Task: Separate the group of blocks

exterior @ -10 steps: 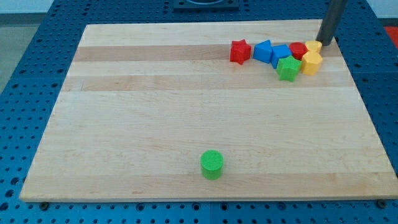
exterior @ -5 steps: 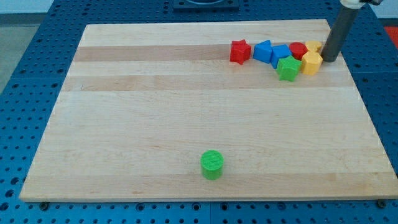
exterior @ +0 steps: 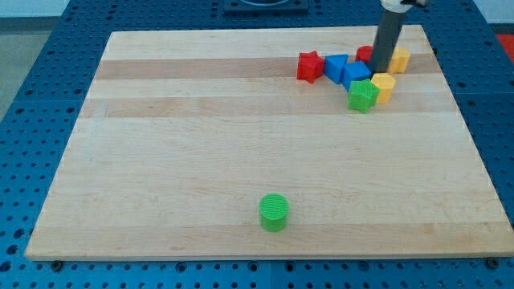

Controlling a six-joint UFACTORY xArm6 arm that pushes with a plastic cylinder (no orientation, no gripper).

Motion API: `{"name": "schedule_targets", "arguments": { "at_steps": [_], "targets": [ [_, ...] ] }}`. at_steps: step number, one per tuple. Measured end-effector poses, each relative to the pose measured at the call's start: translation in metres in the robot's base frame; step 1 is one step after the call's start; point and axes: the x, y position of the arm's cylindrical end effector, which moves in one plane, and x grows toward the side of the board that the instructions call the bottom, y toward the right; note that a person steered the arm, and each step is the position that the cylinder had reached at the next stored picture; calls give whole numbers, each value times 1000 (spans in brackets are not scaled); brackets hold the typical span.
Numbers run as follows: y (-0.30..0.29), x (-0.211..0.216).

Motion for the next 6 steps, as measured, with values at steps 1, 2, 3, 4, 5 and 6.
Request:
{"name": "schedule_targets", "arguments": {
  "at_steps": [1,2,3,4,5,6],
  "targets": [
    [-19,0],
    [-39,0],
    [-58,0],
    [-78,0],
    [-96,0],
    [-114,-4]
  ]
}}
